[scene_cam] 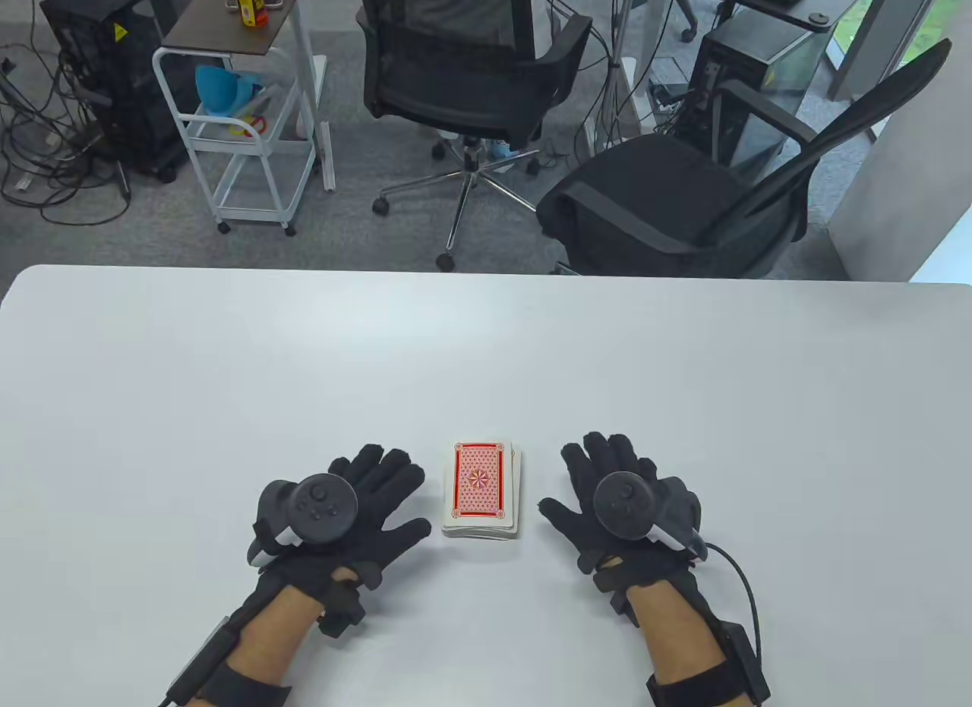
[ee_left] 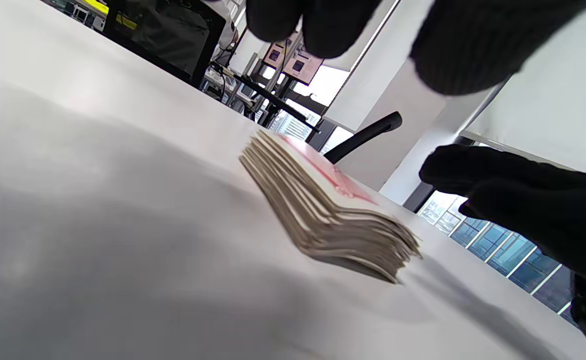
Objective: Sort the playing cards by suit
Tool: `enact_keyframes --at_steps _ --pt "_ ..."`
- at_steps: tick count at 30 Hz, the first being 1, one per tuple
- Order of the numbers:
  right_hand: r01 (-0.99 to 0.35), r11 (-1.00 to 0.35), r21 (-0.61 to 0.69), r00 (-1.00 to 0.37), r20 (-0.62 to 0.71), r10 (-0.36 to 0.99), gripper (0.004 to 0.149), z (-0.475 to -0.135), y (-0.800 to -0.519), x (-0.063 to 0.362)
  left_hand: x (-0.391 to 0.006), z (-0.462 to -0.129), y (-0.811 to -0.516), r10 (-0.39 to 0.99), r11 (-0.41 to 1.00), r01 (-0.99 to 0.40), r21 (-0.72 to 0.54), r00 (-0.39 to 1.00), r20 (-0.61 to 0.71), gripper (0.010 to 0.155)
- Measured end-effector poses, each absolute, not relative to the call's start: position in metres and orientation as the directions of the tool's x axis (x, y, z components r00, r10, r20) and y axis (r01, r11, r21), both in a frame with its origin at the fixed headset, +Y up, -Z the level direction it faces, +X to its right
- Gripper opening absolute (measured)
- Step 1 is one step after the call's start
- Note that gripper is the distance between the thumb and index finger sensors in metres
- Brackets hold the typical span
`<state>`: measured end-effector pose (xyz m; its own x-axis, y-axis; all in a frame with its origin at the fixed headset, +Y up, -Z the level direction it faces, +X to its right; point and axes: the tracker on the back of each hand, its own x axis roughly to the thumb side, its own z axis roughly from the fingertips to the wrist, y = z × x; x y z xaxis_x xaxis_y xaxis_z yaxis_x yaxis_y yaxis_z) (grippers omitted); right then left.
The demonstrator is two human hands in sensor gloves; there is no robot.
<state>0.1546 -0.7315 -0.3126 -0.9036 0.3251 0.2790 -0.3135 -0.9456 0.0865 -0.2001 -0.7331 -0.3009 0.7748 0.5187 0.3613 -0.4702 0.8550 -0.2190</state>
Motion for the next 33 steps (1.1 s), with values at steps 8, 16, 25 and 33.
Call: enact_keyframes --at_steps 8,16,25,33 --pt "-0.343 -0.937 0.057 -0.898 0.271 0.346 0.079 -0.309 -0.726 0.16 -0.191 -0.296 -0.733 0.521 0.853 -0.465 -0.235 0.76 0.388 0.078" --pt "-0.309 -0.949 0.061 -0.906 0.287 0.313 0.078 -0.307 -0.725 0.151 -0.189 -0.295 -0.735 0.55 0.835 -0.487 -0.257 0.751 0.365 0.079" --pt "-0.333 -0.937 0.104 -0.874 0.34 0.348 0.08 -0.318 -0.695 0.116 -0.168 -0.312 -0.732 0.779 0.599 -0.649 -0.469 0.608 0.154 0.083" --pt "-0.397 -0.776 0.49 -0.883 0.026 0.469 0.088 -0.328 -0.743 0.073 -0.143 -0.333 -0.753 0.859 0.195 -0.799 -0.569 0.419 -0.294 0.095"
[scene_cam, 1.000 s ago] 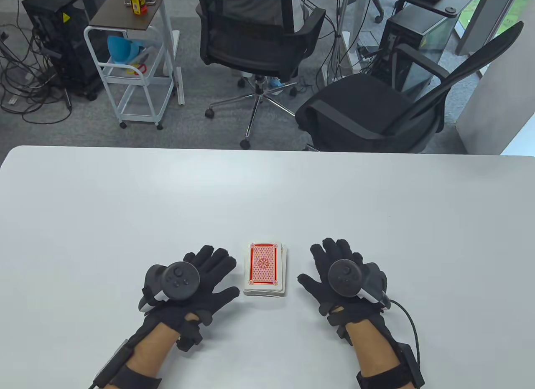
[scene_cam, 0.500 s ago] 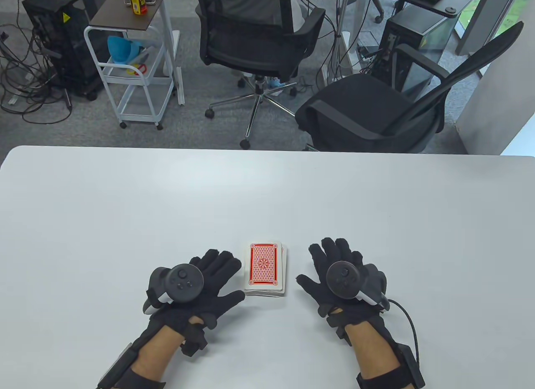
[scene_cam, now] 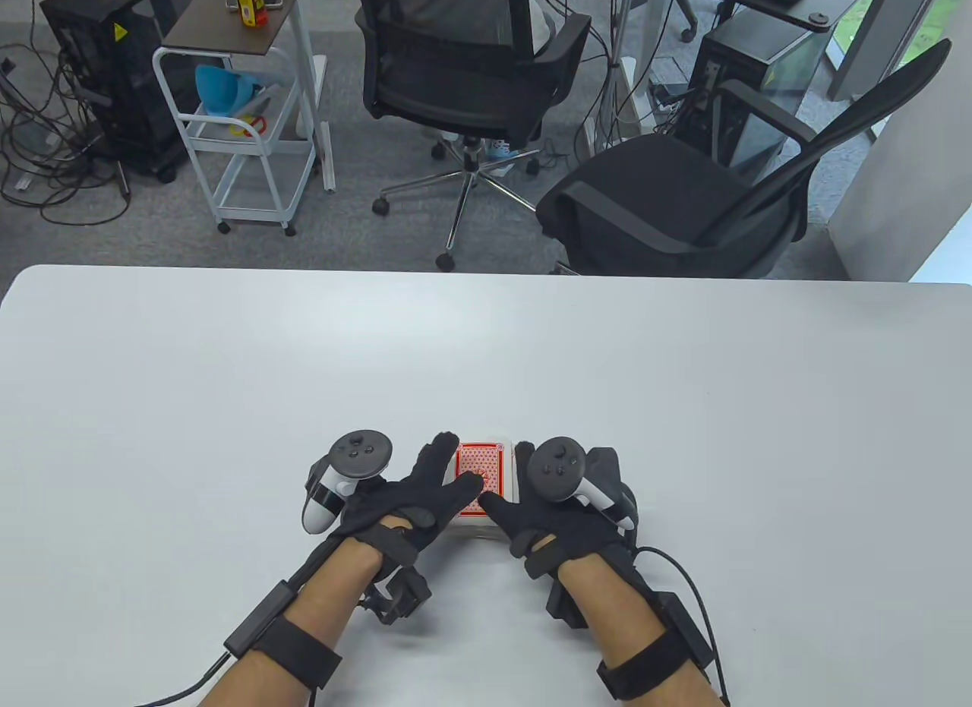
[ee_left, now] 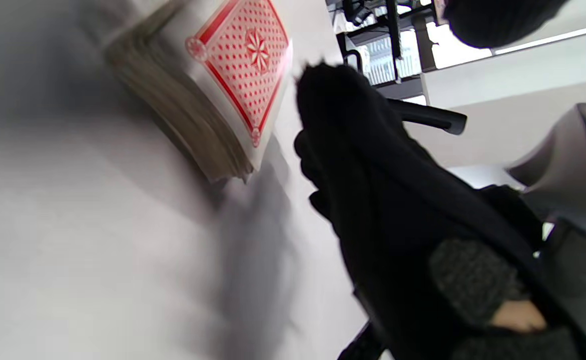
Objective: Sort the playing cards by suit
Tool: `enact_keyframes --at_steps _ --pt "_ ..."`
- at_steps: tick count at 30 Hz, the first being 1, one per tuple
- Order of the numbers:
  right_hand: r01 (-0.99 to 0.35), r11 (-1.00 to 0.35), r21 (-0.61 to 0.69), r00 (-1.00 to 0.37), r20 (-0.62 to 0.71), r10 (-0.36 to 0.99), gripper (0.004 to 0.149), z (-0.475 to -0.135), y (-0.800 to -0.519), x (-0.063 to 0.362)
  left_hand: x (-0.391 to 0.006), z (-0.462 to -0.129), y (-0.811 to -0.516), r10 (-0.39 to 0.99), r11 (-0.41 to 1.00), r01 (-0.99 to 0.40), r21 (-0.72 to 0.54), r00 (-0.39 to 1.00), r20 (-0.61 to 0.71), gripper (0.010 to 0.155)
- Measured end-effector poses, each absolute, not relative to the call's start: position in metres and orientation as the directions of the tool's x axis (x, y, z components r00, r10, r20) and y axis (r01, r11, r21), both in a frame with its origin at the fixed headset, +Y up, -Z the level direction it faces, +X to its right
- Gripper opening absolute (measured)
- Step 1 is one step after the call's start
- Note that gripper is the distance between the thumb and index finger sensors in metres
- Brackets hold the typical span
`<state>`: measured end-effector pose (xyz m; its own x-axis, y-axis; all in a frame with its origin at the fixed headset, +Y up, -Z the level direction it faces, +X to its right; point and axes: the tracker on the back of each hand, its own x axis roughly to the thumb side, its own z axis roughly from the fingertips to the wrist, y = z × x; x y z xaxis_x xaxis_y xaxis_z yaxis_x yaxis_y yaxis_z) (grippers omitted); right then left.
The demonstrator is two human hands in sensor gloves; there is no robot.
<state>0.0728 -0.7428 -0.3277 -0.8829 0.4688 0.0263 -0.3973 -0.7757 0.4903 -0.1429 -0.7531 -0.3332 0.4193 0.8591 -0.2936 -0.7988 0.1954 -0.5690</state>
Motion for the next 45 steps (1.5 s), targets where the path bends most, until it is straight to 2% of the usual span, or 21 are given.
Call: enact_keyframes --at_steps 3,5,8,10,12,13,15,18,20,22,25,28,30,33,35,36,37,39,42,43,45 --pt "-0.432 -0.736 0.522 -0.861 0.005 0.508 0.088 -0.326 -0.753 0.061 -0.13 -0.334 -0.762 0.869 0.073 -0.835 -0.545 0.321 -0.376 0.096" --pt "-0.414 -0.804 0.427 -0.882 0.028 0.47 0.086 -0.326 -0.753 0.057 -0.124 -0.333 -0.761 0.869 0.137 -0.836 -0.531 0.359 -0.341 0.096" --pt "-0.415 -0.798 0.437 -0.877 0.042 0.479 0.078 -0.323 -0.759 0.056 -0.12 -0.328 -0.764 0.88 0.064 -0.871 -0.487 0.28 -0.384 0.097" --pt "-0.481 -0.778 0.404 -0.843 0.03 0.537 0.076 -0.323 -0.759 0.066 -0.124 -0.325 -0.768 0.893 0.017 -0.897 -0.441 0.212 -0.396 0.098" --pt "-0.675 -0.64 0.367 -0.707 -0.072 0.704 0.075 -0.325 -0.761 0.077 -0.124 -0.322 -0.771 0.894 -0.074 -0.908 -0.412 0.123 -0.43 0.098" --pt "-0.726 -0.591 0.35 -0.657 -0.101 0.747 0.075 -0.326 -0.763 0.079 -0.124 -0.321 -0.771 0.897 -0.074 -0.907 -0.415 0.121 -0.425 0.098" --pt "-0.856 -0.389 0.34 -0.461 -0.163 0.872 0.074 -0.33 -0.77 0.087 -0.123 -0.319 -0.771 0.906 -0.018 -0.909 -0.417 0.162 -0.391 0.097" --pt "-0.954 -0.196 0.225 -0.25 -0.244 0.937 0.069 -0.335 -0.773 0.093 -0.119 -0.317 -0.769 0.908 -0.013 -0.901 -0.433 0.171 -0.382 0.095" --pt "-0.962 -0.167 0.218 -0.227 -0.29 0.93 0.068 -0.337 -0.773 0.092 -0.117 -0.316 -0.769 0.908 0.01 -0.9 -0.435 0.191 -0.374 0.094" --pt "-0.954 -0.233 0.187 -0.276 -0.252 0.928 0.064 -0.34 -0.775 0.092 -0.116 -0.316 -0.768 0.909 0.032 -0.891 -0.452 0.215 -0.358 0.093" --pt "-0.96 -0.213 0.183 -0.255 -0.249 0.934 0.063 -0.342 -0.773 0.094 -0.118 -0.315 -0.763 0.914 0.01 -0.88 -0.474 0.201 -0.353 0.092" --pt "-0.985 -0.099 0.14 -0.125 -0.187 0.974 0.063 -0.34 -0.758 0.104 -0.126 -0.313 -0.749 0.936 -0.06 -0.862 -0.504 0.127 -0.328 0.09" --pt "-0.992 0.012 0.126 -0.003 -0.117 0.993 0.063 -0.334 -0.746 0.109 -0.137 -0.312 -0.734 0.955 -0.055 -0.888 -0.456 0.086 -0.283 0.089" --pt "-0.963 0.156 0.218 0.154 -0.026 0.988 0.065 -0.318 -0.725 0.106 -0.156 -0.308 -0.721 0.967 -0.046 -0.935 -0.351 0.047 -0.25 0.093" --pt "-0.949 0.163 0.27 0.177 0.029 0.984 0.067 -0.308 -0.716 0.098 -0.16 -0.305 -0.72 0.968 -0.124 -0.924 -0.362 -0.032 -0.25 0.097" --pt "-0.949 0.126 0.29 0.153 0.071 0.986 0.068 -0.302 -0.712 0.093 -0.161 -0.302 -0.722 0.96 -0.221 -0.893 -0.393 -0.127 -0.25 0.098" --pt "-0.954 0.1 0.282 0.135 0.109 0.985 0.069 -0.3 -0.708 0.091 -0.164 -0.3 -0.723 0.949 -0.272 -0.891 -0.365 -0.184 -0.257 0.093" --pt "-0.954 0.015 0.299 0.066 0.16 0.985 0.074 -0.297 -0.706 0.084 -0.172 -0.297 -0.726 0.932 -0.357 -0.894 -0.27 -0.319 -0.174 0.089" --pt "-0.951 0.048 0.305 0.071 0.064 0.995 0.084 -0.296 -0.715 0.077 -0.177 -0.292 -0.727 0.925 -0.38 -0.867 -0.322 -0.363 -0.116 0.088" --pt "-0.926 0.04 0.376 0.046 0.007 0.999 0.084 -0.296 -0.72 0.074 -0.179 -0.291 -0.726 0.925 -0.378 -0.87 -0.318 -0.369 -0.089 0.087" --pt "-0.856 -0.039 0.516 -0.056 -0.018 0.998 0.064 -0.296 -0.724 0.069 -0.179 -0.291 -0.725 0.935 -0.345 -0.876 -0.339 -0.352 -0.04 0.086"
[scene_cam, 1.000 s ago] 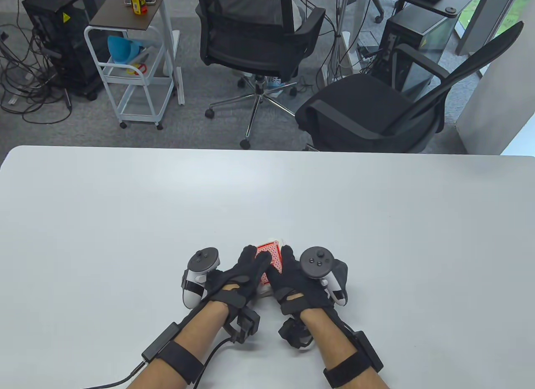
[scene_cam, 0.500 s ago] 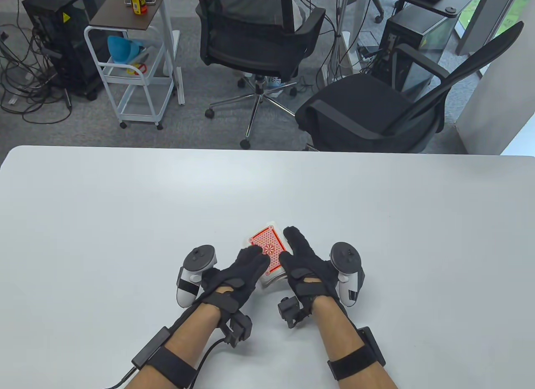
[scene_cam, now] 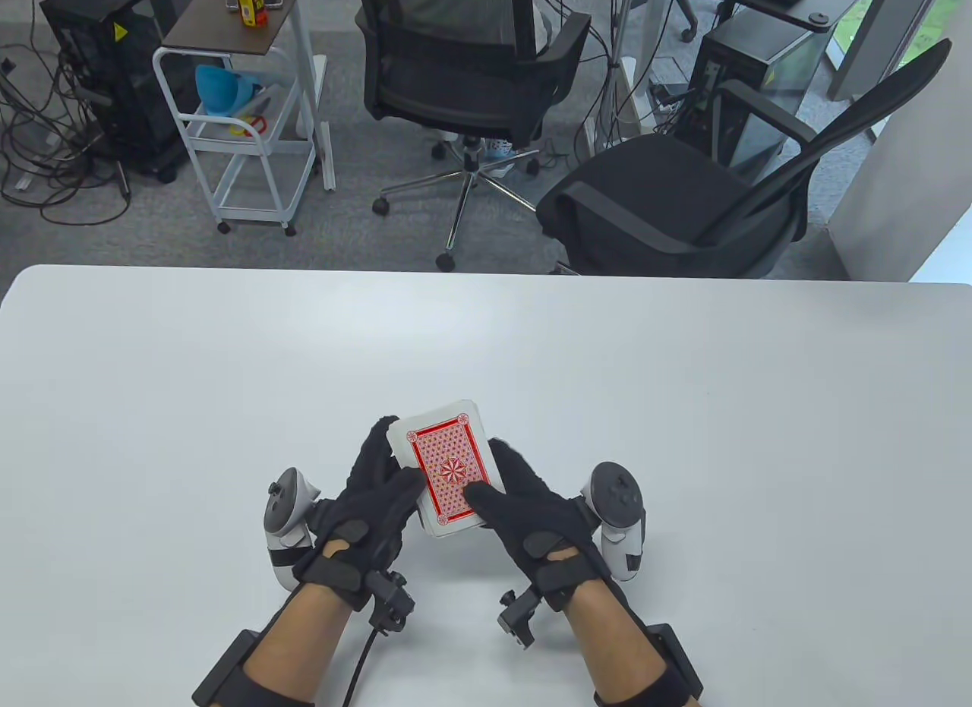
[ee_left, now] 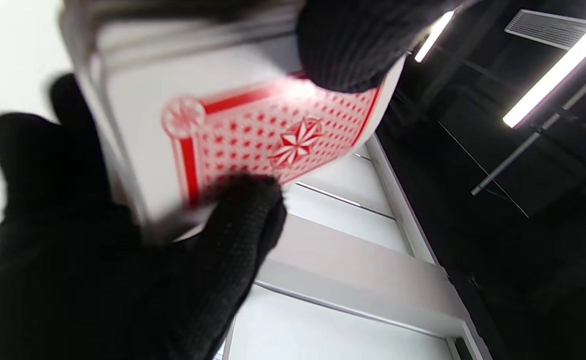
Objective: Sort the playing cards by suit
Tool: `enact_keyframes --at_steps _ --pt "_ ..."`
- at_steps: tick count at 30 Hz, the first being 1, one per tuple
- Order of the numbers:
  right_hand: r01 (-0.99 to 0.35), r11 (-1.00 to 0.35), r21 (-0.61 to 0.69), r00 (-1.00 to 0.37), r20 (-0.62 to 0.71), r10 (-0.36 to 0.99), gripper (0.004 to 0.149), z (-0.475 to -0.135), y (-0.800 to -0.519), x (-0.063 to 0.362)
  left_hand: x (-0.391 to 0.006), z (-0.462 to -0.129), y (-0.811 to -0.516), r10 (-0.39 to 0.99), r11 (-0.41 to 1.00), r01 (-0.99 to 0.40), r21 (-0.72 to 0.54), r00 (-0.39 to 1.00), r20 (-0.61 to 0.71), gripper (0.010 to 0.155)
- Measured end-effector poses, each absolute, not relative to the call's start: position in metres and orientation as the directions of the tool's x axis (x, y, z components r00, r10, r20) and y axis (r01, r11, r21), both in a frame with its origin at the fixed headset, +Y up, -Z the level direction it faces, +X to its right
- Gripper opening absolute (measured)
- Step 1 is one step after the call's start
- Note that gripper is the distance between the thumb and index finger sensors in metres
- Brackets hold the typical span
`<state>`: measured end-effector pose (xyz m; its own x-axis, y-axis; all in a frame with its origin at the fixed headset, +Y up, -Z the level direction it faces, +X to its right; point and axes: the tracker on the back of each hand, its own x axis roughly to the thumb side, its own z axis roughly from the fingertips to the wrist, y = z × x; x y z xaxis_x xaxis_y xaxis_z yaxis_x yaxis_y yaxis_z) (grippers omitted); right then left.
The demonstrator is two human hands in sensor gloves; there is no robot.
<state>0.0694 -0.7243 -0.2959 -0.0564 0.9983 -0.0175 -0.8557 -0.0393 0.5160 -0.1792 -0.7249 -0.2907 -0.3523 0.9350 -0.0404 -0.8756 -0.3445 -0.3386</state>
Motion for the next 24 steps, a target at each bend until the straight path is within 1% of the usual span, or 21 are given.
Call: enact_keyframes --at_steps 1,3,4,5,6,7,8,9,10,11,12,13,14,15,16,17,19,20,21,23,24 --pt "-0.853 -0.072 0.517 -0.074 0.016 0.997 0.055 -0.295 -0.724 0.069 -0.179 -0.291 -0.725 0.938 -0.334 -0.88 -0.339 -0.346 -0.026 0.084" --pt "-0.914 -0.12 0.388 -0.069 0.143 0.987 0.05 -0.296 -0.717 0.072 -0.181 -0.291 -0.729 0.954 -0.288 -0.894 -0.343 -0.298 -0.025 0.081" --pt "-0.921 -0.137 0.364 -0.073 0.184 0.98 0.049 -0.296 -0.713 0.073 -0.181 -0.29 -0.73 0.963 -0.262 -0.904 -0.337 -0.267 -0.034 0.079" --pt "-0.929 -0.196 0.315 -0.123 0.237 0.964 0.049 -0.293 -0.708 0.074 -0.18 -0.287 -0.731 0.983 -0.186 -0.931 -0.315 -0.178 -0.052 0.079" --pt "-0.939 -0.244 0.242 -0.174 0.278 0.945 0.049 -0.29 -0.704 0.076 -0.179 -0.285 -0.732 0.99 -0.138 -0.941 -0.307 -0.122 -0.072 0.083" --pt "-0.946 -0.305 0.109 -0.252 0.341 0.906 0.048 -0.286 -0.7 0.078 -0.175 -0.282 -0.733 0.992 -0.113 -0.927 -0.358 -0.087 -0.088 0.09" --pt "-0.932 -0.359 0.044 -0.315 0.389 0.866 0.049 -0.282 -0.695 0.077 -0.172 -0.281 -0.732 0.993 -0.109 -0.91 -0.401 -0.082 -0.086 0.094" --pt "-0.864 -0.498 -0.069 -0.472 0.454 0.756 0.049 -0.275 -0.689 0.075 -0.166 -0.277 -0.73 0.992 -0.119 -0.877 -0.466 -0.086 -0.091 0.099" --pt "-0.786 -0.603 -0.139 -0.583 0.493 0.646 0.049 -0.27 -0.685 0.071 -0.16 -0.275 -0.727 0.991 -0.126 -0.841 -0.526 -0.086 -0.101 0.102" --pt "-0.684 -0.7 -0.206 -0.674 0.545 0.498 0.049 -0.26 -0.681 0.062 -0.154 -0.271 -0.724 0.992 -0.125 -0.804 -0.582 -0.08 -0.103 0.111" --pt "-0.62 -0.716 -0.32 -0.726 0.58 0.369 0.049 -0.249 -0.68 0.051 -0.149 -0.268 -0.724 0.991 -0.127 -0.802 -0.583 -0.085 -0.099 0.117" --pt "-0.599 -0.701 -0.387 -0.741 0.599 0.302 0.05 -0.242 -0.68 0.043 -0.148 -0.267 -0.725 0.99 -0.139 -0.815 -0.563 -0.104 -0.095 0.118" --pt "-0.574 -0.702 -0.422 -0.753 0.61 0.248 0.052 -0.235 -0.68 0.033 -0.145 -0.265 -0.726 0.986 -0.168 -0.824 -0.542 -0.137 -0.097 0.119" --pt "-0.558 -0.725 -0.403 -0.75 0.619 0.233 0.055 -0.232 -0.681 0.026 -0.145 -0.264 -0.728 0.98 -0.198 -0.821 -0.536 -0.163 -0.112 0.121" --pt "-0.559 -0.746 -0.363 -0.741 0.621 0.253 0.058 -0.231 -0.682 0.022 -0.147 -0.263 -0.73 0.962 -0.274 -0.819 -0.504 -0.239 -0.134 0.12" --pt "-0.574 -0.752 -0.325 -0.723 0.632 0.279 0.062 -0.232 -0.683 0.021 -0.149 -0.263 -0.731 0.948 -0.318 -0.82 -0.476 -0.28 -0.15 0.116" --pt "-0.601 -0.775 -0.193 -0.653 0.678 0.338 0.072 -0.238 -0.684 0.023 -0.156 -0.267 -0.735 0.935 -0.354 -0.827 -0.437 -0.324 -0.145 0.101" --pt "-0.612 -0.773 -0.167 -0.637 0.684 0.356 0.075 -0.239 -0.686 0.025 -0.158 -0.268 -0.735 0.931 -0.364 -0.827 -0.428 -0.338 -0.138 0.092" --pt "-0.627 -0.765 -0.147 -0.615 0.696 0.371 0.073 -0.24 -0.688 0.026 -0.163 -0.271 -0.736 0.925 -0.376 -0.837 -0.398 -0.363 -0.111 0.084" --pt "-0.662 -0.744 -0.091 -0.574 0.7 0.425 0.068 -0.245 -0.689 0.029 -0.17 -0.277 -0.735 0.929 -0.366 -0.863 -0.349 -0.36 -0.084 0.078" --pt "-0.697 -0.714 -0.063 -0.55 0.686 0.476 0.063 -0.249 -0.691 0.032 -0.174 -0.28 -0.737 0.942 -0.332 -0.875 -0.353 -0.328 -0.072 0.077"
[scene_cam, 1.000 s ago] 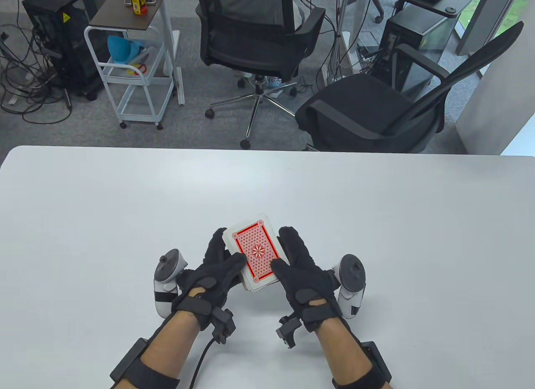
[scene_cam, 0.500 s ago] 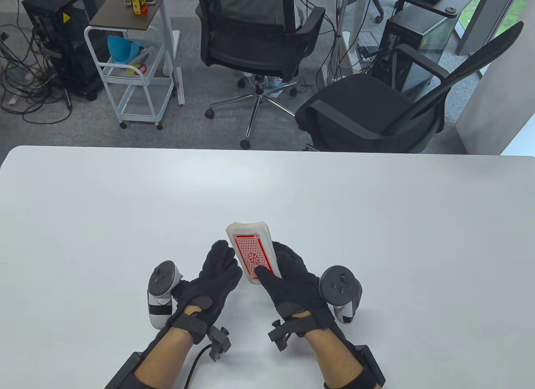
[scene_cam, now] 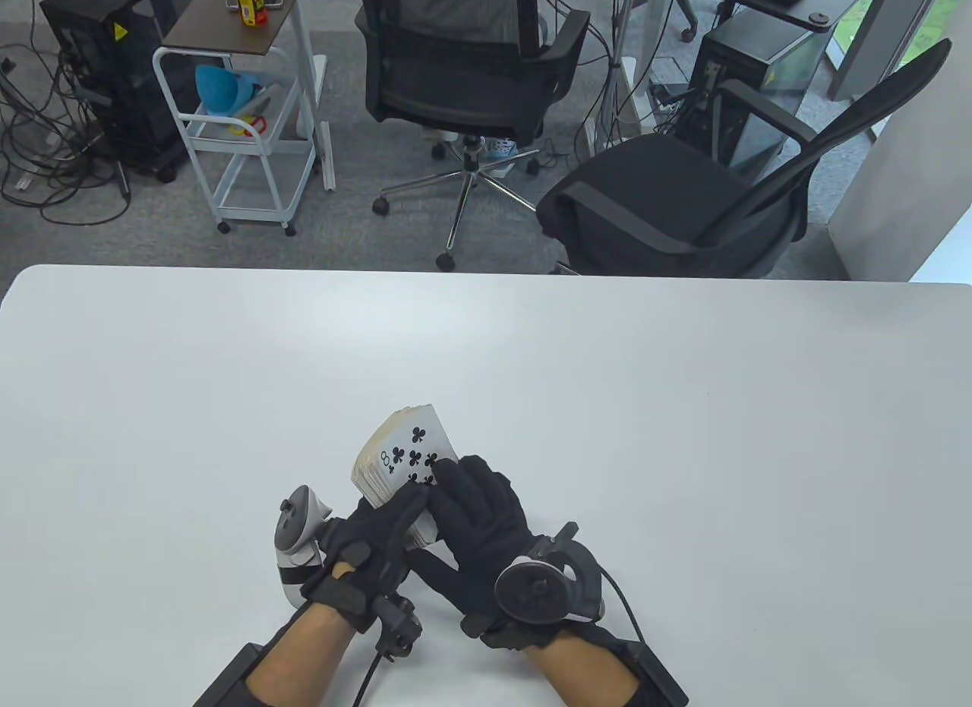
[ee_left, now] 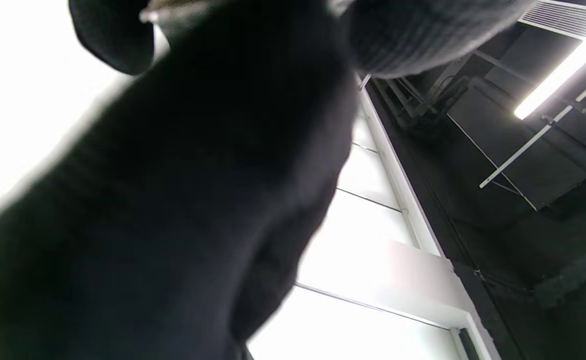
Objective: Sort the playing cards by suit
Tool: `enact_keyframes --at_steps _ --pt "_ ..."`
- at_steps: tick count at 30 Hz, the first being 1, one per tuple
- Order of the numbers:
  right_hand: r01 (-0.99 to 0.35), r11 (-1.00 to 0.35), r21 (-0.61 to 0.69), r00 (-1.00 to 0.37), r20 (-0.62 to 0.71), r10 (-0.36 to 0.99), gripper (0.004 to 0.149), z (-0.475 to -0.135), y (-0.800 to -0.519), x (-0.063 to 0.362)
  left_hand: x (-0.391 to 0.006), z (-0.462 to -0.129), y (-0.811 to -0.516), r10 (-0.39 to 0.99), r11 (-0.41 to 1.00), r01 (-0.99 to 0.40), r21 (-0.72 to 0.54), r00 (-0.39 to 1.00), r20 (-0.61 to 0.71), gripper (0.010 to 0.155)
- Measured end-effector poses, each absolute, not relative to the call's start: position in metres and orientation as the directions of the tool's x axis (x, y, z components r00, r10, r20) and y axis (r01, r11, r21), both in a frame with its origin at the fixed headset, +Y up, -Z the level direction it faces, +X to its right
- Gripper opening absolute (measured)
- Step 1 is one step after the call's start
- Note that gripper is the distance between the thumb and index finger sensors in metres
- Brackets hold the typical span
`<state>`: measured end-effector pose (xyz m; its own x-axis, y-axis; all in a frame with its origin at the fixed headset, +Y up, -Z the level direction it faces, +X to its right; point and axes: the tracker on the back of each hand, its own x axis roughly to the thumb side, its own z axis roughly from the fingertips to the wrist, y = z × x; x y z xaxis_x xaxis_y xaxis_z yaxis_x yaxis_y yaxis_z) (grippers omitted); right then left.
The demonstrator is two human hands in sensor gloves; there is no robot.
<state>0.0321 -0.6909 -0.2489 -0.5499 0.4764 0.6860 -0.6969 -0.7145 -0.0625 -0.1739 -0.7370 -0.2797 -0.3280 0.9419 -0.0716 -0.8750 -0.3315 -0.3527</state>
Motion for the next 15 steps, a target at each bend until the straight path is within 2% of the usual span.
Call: enact_keyframes --at_steps 1,3,4,6,8,10,12,15 --pt "-0.737 -0.673 -0.058 -0.525 0.676 0.517 0.06 -0.251 -0.692 0.035 -0.176 -0.281 -0.739 0.946 -0.321 -0.881 -0.348 -0.316 -0.071 0.078" --pt "-0.868 -0.482 -0.119 -0.444 0.623 0.644 0.064 -0.258 -0.697 0.048 -0.181 -0.285 -0.744 0.941 -0.339 -0.883 -0.325 -0.326 -0.094 0.079" --pt "-0.904 -0.418 -0.095 -0.395 0.565 0.725 0.065 -0.263 -0.701 0.052 -0.182 -0.287 -0.745 0.934 -0.357 -0.864 -0.354 -0.337 -0.119 0.077" --pt "-0.878 -0.476 -0.039 -0.444 0.437 0.782 0.071 -0.269 -0.707 0.056 -0.181 -0.289 -0.743 0.934 -0.356 -0.834 -0.423 -0.336 -0.123 0.075" --pt "-0.836 -0.548 0.016 -0.494 0.412 0.766 0.076 -0.274 -0.714 0.059 -0.18 -0.288 -0.742 0.944 -0.328 -0.841 -0.43 -0.309 -0.114 0.071" --pt "-0.831 -0.554 0.045 -0.49 0.412 0.768 0.074 -0.276 -0.719 0.057 -0.179 -0.288 -0.744 0.941 -0.337 -0.857 -0.391 -0.317 -0.116 0.068" --pt "-0.842 -0.537 0.044 -0.476 0.408 0.779 0.07 -0.277 -0.722 0.055 -0.177 -0.287 -0.749 0.914 -0.406 -0.824 -0.394 -0.375 -0.157 0.067" --pt "-0.884 -0.463 0.071 -0.391 0.433 0.812 0.06 -0.275 -0.724 0.048 -0.176 -0.287 -0.757 0.902 -0.431 -0.81 -0.398 -0.387 -0.19 0.067"
